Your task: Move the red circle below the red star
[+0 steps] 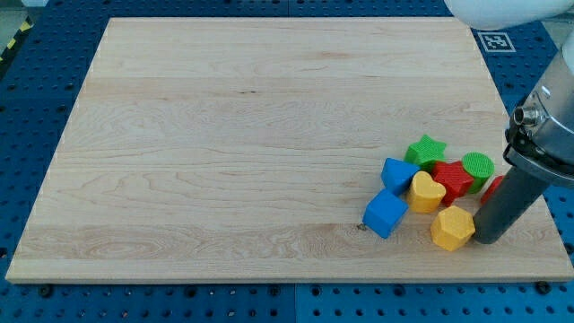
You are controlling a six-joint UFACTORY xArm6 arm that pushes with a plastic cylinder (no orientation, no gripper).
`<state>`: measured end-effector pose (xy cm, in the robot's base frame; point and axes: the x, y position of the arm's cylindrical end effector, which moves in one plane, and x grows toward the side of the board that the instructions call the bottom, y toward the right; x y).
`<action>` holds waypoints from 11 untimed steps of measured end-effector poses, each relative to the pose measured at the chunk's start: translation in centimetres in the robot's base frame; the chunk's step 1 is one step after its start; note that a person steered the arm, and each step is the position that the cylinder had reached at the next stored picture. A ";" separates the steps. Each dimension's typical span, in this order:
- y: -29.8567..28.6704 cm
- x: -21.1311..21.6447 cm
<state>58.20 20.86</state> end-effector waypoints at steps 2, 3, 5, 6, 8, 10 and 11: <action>-3.8 1.0; -3.0 1.0; 7.5 1.0; 9.0 -1.4; 7.0 -4.4; 1.0 -4.4; 0.8 -4.4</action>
